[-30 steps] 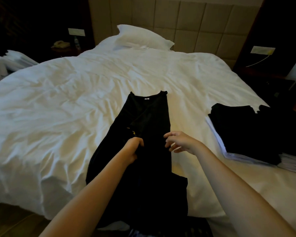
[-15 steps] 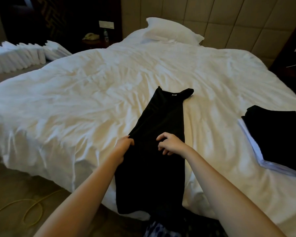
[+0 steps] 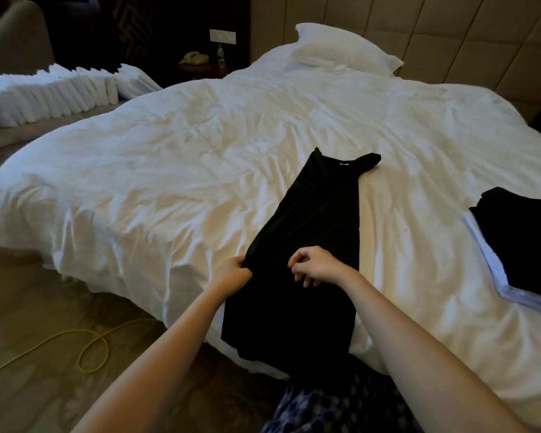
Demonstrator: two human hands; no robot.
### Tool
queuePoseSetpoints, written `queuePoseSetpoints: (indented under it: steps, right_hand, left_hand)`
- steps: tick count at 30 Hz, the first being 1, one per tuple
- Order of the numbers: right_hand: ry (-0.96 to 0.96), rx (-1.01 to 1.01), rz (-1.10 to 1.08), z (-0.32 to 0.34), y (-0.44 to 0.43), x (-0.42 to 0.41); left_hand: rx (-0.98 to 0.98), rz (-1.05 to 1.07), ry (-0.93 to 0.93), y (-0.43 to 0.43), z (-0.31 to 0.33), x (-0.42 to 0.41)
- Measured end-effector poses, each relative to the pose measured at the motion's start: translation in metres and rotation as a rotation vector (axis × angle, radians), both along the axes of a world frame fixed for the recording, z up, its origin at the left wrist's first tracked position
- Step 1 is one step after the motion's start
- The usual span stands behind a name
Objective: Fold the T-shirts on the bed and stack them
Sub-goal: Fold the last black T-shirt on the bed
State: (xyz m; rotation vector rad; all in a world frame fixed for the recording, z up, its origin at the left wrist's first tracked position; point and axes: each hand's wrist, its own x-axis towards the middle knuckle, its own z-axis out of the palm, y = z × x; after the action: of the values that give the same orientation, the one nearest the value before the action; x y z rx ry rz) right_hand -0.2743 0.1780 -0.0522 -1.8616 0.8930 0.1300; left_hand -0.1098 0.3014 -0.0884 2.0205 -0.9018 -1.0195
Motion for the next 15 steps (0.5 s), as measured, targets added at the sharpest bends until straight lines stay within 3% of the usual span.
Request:
queuePoseSetpoints:
  steps: [7,10,15]
  right_hand:
    - [0.024,-0.067,-0.085,0.011,-0.017,-0.003]
    - [0.014,-0.135,-0.193,0.020,-0.033,-0.007]
    - [0.026,-0.256,-0.330,0.028,-0.074,-0.014]
  left_hand:
    - [-0.015,-0.045,-0.609,-0.010,0.021,-0.010]
    - [-0.062,-0.078,-0.655,-0.036,0.041,-0.015]
    - [-0.112,-0.170,-0.575,-0.105,0.064,-0.015]
